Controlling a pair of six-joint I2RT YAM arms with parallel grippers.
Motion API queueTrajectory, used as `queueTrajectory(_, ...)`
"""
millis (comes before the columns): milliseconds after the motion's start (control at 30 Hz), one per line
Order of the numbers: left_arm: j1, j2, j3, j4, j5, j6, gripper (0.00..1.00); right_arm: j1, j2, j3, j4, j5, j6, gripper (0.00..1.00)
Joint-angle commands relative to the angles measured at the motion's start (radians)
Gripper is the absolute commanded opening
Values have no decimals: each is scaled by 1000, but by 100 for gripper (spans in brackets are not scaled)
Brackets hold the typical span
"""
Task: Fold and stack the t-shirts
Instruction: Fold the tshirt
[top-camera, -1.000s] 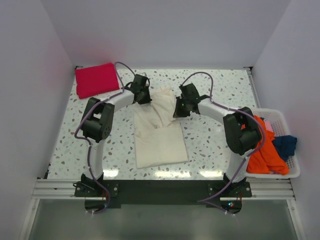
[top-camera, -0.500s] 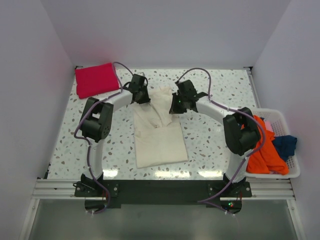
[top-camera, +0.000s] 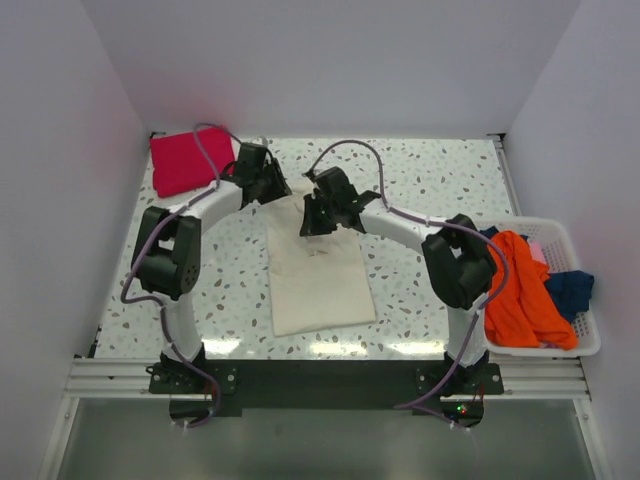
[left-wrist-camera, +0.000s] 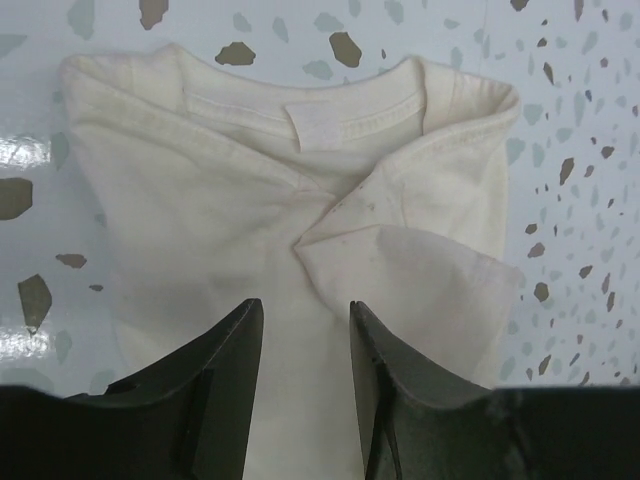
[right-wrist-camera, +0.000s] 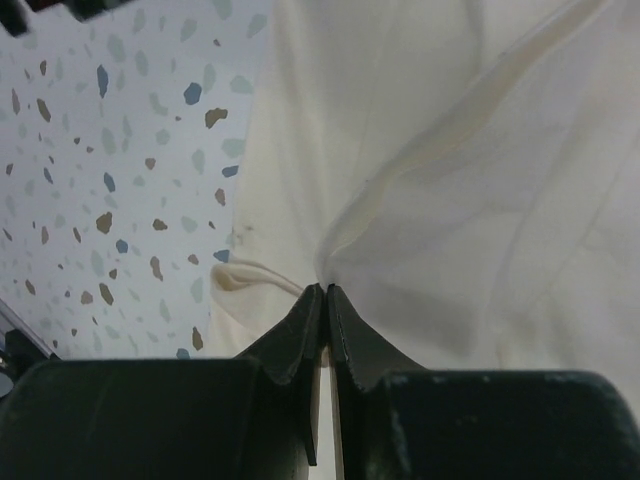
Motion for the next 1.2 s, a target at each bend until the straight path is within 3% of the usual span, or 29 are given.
queueTrajectory(0, 30, -99, -36, 30, 9, -49, 45, 43, 34, 64, 50, -39, -10, 7)
queueTrajectory(467, 50, -163, -197, 43, 33, -78, 50, 107, 85, 73, 64, -43, -21, 10)
queueTrajectory(767, 48, -97, -183, 53, 64, -58, 50, 101, 33, 64, 35, 5, -44, 42)
queueTrajectory(867, 48, -73, -172, 76, 81, -48, 49, 74, -3, 59, 23, 42, -44, 48)
queueTrajectory(1033, 48, -34, -131, 82, 102, -42, 44, -37, -1, 56, 22, 10, 15, 49)
queueTrajectory(1167, 48, 7, -90, 81, 110, -34, 33, -84, 19, 70, 1, 9, 17, 47)
